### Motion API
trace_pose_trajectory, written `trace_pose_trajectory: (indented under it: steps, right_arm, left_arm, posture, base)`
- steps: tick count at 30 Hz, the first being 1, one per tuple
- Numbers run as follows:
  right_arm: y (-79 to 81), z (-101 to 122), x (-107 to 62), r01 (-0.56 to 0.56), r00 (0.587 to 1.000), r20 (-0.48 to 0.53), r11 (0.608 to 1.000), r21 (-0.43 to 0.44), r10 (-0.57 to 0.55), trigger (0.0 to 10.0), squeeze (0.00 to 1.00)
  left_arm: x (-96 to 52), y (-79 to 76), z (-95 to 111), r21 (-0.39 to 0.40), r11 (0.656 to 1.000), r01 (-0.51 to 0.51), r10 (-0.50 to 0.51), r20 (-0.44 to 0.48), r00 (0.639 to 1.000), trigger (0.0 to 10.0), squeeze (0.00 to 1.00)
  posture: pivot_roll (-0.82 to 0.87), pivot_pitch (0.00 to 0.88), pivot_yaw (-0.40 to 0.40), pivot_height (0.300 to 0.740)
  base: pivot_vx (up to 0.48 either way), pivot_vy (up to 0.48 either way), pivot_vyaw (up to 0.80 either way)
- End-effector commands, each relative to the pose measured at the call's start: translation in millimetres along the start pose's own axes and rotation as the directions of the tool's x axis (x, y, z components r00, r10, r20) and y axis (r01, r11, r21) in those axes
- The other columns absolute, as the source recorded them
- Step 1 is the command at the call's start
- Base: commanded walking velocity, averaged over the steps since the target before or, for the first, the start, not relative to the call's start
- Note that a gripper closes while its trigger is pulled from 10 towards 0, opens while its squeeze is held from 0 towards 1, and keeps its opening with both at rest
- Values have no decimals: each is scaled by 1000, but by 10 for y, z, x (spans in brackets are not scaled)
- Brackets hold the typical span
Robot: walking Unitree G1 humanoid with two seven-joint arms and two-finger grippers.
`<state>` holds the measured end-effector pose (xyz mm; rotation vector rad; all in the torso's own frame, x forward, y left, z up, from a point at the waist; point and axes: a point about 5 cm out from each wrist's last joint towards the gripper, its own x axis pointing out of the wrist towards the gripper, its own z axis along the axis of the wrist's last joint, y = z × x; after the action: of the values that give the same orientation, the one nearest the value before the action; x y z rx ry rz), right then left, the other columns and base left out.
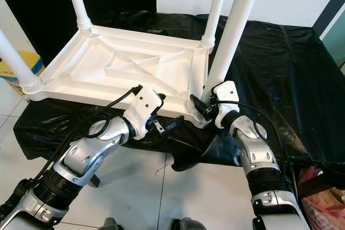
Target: Building children table
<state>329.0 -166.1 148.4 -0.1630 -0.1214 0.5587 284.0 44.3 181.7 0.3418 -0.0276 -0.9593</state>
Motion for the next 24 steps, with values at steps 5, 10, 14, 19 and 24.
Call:
trace_pose_trajectory:
  steps: [5, 10, 14, 19, 24]
  right_arm:
    - [23, -202, -105, -14, 996, -91, 1000, 21, 16, 0, 0]
    - [-27, -253, -117, 82, 991, -107, 996, 24, -79, 10000, 0]
    - [-33, -292, -125, 190, 976, -119, 981, 36, -184, 10000, 0]
    - [23, -351, -132, 383, 916, -158, 921, 77, -368, 10000, 0]
    - [213, -391, -83, 528, 842, -194, 842, 111, -502, 10000, 0]
  left_arm:
    - [22, -26, 1, 60, 998, 30, -31, 10, 999, 10000, 0]
    - [69, 13, -19, 16, 1000, -17, 16, 17, 1000, 10000, 0]
    - [99, 21, -66, -44, 998, -42, 42, 13, 999, 10000, 0]
    - [95, -30, -132, -69, 997, -30, 32, 22, 999, 10000, 0]
    - [85, -138, -185, -58, 998, 22, -20, 36, 999, 10000, 0]
  posture:
    - [2, 110, -51, 740]
    - [-9, 111, -42, 740]
    - [-13, 112, -42, 740]
    - [-17, 117, -43, 740]
    - [-19, 120, -47, 740]
  base:
    - [0, 0, 0]
    - [0, 0, 0]
    - [0, 0, 0]
    - [0, 0, 0]
    - [0, 0, 0]
